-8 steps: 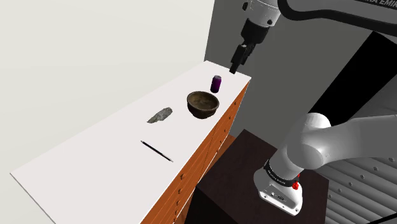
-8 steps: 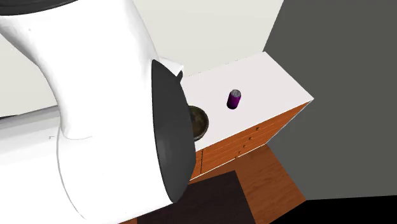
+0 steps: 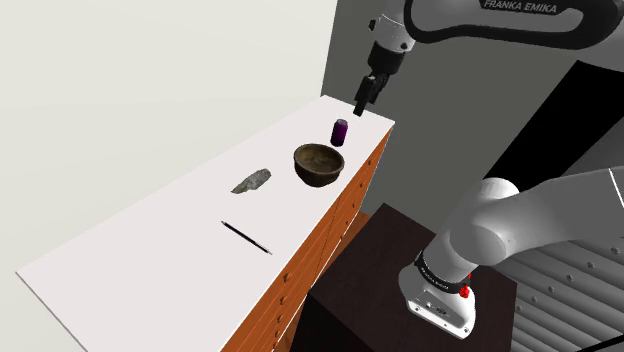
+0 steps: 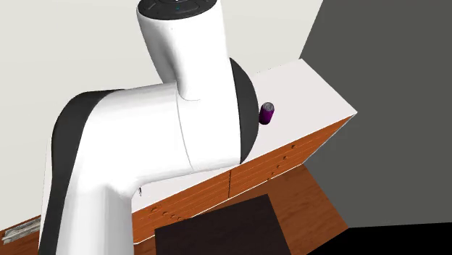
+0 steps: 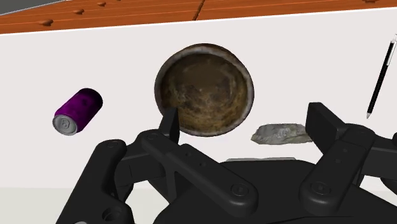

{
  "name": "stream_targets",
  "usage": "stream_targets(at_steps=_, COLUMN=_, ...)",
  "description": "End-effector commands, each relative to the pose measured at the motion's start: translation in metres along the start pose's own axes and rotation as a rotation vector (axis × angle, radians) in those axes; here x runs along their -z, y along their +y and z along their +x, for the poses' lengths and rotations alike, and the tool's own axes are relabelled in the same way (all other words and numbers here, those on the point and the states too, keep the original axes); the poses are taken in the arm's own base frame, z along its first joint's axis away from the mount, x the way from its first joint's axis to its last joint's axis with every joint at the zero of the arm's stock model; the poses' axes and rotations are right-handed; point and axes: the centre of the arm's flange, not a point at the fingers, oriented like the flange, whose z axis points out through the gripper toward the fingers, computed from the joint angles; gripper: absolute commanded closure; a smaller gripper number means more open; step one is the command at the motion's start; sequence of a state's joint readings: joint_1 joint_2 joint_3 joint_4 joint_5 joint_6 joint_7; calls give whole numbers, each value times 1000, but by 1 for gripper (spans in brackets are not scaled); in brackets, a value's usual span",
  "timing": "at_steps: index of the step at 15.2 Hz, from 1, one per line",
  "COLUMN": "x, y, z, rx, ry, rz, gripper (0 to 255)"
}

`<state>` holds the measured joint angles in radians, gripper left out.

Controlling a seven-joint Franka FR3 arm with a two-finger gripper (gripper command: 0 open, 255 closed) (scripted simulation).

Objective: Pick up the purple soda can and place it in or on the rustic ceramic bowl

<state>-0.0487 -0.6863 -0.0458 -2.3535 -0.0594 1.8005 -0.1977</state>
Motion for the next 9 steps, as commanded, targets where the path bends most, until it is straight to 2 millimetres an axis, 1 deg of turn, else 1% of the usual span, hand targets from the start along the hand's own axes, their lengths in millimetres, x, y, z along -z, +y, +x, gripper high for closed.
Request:
stream_targets(at_steps=1, x=-15, y=20, z=9, rx=1, ry=-7, rz=3, gripper=0)
stream_targets(at_steps=9, x=-76, y=100, z=50, rx=2, ry=-37, rz=16, gripper=0)
